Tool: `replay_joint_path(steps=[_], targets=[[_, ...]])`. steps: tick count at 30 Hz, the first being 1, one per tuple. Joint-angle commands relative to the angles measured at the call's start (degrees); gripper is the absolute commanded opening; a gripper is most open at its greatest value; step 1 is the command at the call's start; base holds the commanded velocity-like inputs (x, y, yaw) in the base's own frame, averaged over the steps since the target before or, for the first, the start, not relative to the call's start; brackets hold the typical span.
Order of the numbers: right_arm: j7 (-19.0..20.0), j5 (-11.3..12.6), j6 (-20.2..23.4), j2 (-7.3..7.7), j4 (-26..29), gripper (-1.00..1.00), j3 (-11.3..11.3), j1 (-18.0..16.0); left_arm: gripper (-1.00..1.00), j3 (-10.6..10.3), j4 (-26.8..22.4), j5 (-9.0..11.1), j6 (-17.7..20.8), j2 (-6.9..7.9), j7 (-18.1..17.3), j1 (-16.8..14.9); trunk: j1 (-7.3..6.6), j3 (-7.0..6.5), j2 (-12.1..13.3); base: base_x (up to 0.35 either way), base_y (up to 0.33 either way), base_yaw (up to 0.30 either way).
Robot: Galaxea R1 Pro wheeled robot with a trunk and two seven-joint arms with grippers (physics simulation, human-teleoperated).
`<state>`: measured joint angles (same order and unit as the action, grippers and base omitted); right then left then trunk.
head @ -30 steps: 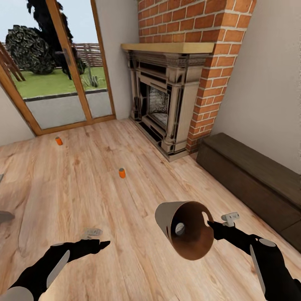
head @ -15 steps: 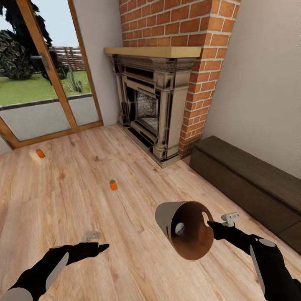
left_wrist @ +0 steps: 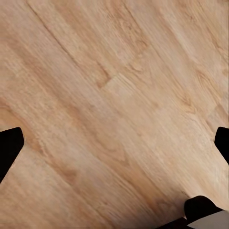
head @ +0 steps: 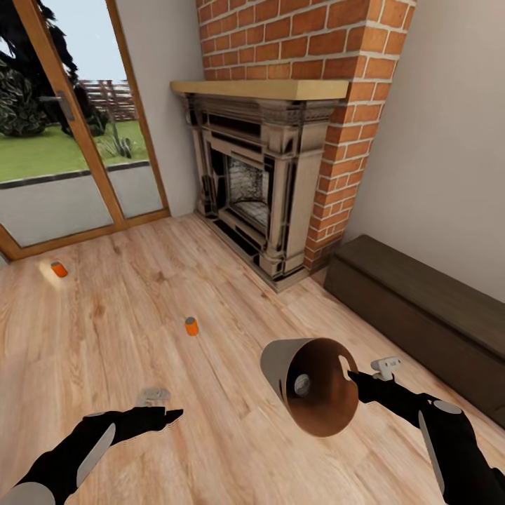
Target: Put the three can of soda from the living room inside the tash can in the kitchen.
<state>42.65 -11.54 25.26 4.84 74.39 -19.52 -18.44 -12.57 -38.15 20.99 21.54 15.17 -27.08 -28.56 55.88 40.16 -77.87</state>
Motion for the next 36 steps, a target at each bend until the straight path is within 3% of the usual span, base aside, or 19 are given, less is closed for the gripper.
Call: replay_joint_path(steps=[1,13,36], targets=[[0.3,0.9,0.3,-0.01,0.1,-1.00,0.0,0.0,1.00,0.0,0.0,0.0,0.0,-0.02,0.0,0.0,0.00,-0.01,0.0,0.308,0.188,-0.001],[0.1,0.9,0.4,-0.22,-0.1,-1.00,0.2,0.0,1.00,0.0,0.4,-0.1,0.0,-0.07,0.0,0.0,0.00,-0.14,0.0,0.308,0.188,-0.018],[-0.1,1.2,0.3,-0.19,-0.4,-1.00,0.1,0.0,1.00,0.0,0.4,-0.1,-0.1,-0.23,0.0,0.0,0.00,-1.87,0.0,0.308,0.188,-0.135]])
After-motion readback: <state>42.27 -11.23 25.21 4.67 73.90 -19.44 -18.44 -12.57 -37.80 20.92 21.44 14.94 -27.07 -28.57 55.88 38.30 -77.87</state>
